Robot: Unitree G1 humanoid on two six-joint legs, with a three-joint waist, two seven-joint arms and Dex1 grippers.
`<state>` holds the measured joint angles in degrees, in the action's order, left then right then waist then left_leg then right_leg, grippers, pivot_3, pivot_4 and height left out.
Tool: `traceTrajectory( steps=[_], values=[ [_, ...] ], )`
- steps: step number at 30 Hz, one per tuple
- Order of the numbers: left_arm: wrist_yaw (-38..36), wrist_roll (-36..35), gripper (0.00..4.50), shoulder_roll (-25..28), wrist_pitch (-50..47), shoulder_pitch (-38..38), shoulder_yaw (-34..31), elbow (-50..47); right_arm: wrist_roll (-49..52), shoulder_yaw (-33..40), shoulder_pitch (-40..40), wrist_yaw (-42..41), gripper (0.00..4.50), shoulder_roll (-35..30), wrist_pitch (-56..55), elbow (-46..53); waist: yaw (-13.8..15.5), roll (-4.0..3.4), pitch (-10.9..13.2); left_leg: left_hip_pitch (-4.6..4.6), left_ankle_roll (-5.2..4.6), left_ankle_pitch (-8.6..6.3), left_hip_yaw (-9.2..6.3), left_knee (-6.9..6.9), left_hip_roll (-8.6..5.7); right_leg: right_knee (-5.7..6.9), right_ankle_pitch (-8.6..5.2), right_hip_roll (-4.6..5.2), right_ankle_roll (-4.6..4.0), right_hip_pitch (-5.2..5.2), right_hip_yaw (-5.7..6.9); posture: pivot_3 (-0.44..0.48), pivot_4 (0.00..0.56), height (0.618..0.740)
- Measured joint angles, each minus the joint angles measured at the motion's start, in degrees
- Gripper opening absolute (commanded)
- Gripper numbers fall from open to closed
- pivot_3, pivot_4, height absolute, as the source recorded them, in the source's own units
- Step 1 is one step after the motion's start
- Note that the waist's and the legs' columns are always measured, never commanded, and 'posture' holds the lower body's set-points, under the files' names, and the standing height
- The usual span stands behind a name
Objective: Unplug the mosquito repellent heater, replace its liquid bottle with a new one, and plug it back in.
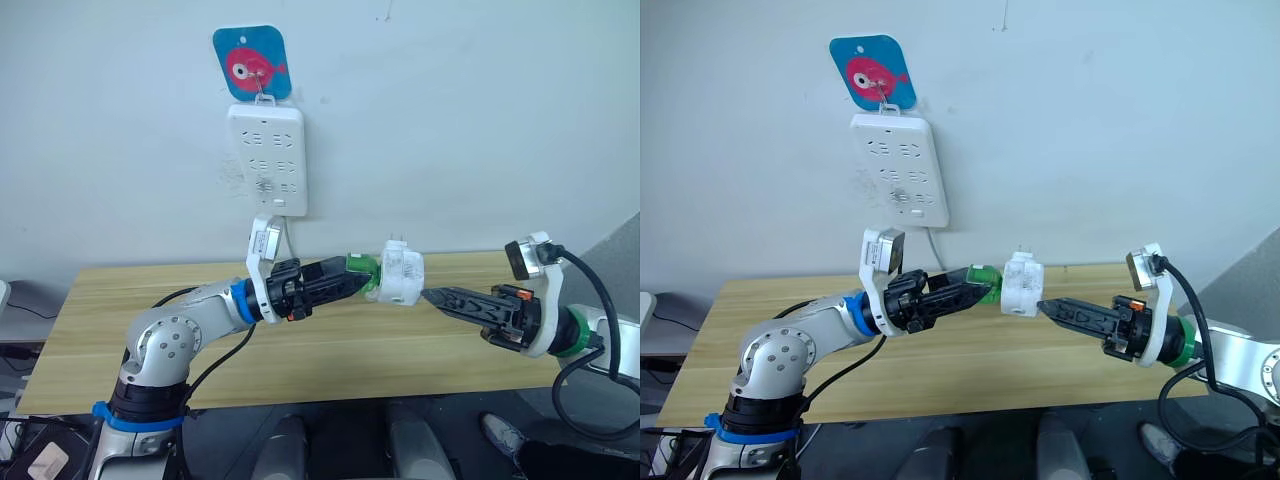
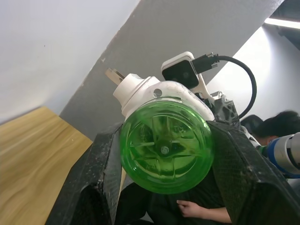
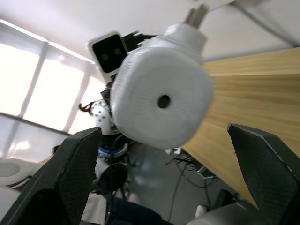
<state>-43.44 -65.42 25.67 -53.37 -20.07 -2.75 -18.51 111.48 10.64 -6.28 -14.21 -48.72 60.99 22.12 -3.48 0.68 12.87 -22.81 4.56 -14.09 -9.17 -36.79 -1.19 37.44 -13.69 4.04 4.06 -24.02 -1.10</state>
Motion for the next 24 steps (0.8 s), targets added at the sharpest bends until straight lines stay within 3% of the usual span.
traceTrajectory(
  steps=[10, 20, 23, 24],
  values=[
    [-0.7, -1.3, 2.37, 0.6, -0.4, 0.9, 0.1, -2.0, 0.0, -2.9, -1.2, -2.0, 4.5, 4.2, 0.2, -1.9, 0.1, -0.01, 0.0, 0.01, 0.0, 0.0, 0.0, -0.01, 0.01, 0.01, 0.01, 0.0, 0.0, 0.0, -0.01, -0.095, 0.193, 0.74],
    [-3.5, 0.6, 2.37, 2.2, 0.0, 2.9, 1.2, -3.8, 0.0, -3.0, -3.1, -4.7, 4.5, 3.2, 3.5, -4.9, 0.2, -0.01, 0.0, 0.01, 0.0, 0.0, 0.0, -0.01, 0.0, 0.02, 0.03, 0.0, -0.03, 0.0, 0.0, -0.089, 0.191, 0.74],
    [-4.3, 1.8, 2.37, 2.1, 1.2, 3.3, 1.6, -4.5, 0.0, -3.5, -3.5, -5.0, 3.96, 2.6, 4.0, -5.0, 0.2, -0.01, 0.0, 0.0, 0.0, 0.0, 0.0, -0.01, 0.0, 0.01, 0.03, 0.0, -0.03, 0.0, -0.01, -0.086, 0.196, 0.74],
    [-4.7, 2.1, 2.37, 2.0, 1.5, 3.4, 2.0, -4.7, 0.0, -4.1, -3.7, -5.0, 3.59, 2.7, 4.0, -5.1, 0.2, -0.01, 0.0, 0.0, 0.0, 0.0, 0.0, -0.01, 0.0, 0.01, 0.03, 0.0, -0.03, 0.0, -0.01, -0.086, 0.196, 0.74]
  ],
)
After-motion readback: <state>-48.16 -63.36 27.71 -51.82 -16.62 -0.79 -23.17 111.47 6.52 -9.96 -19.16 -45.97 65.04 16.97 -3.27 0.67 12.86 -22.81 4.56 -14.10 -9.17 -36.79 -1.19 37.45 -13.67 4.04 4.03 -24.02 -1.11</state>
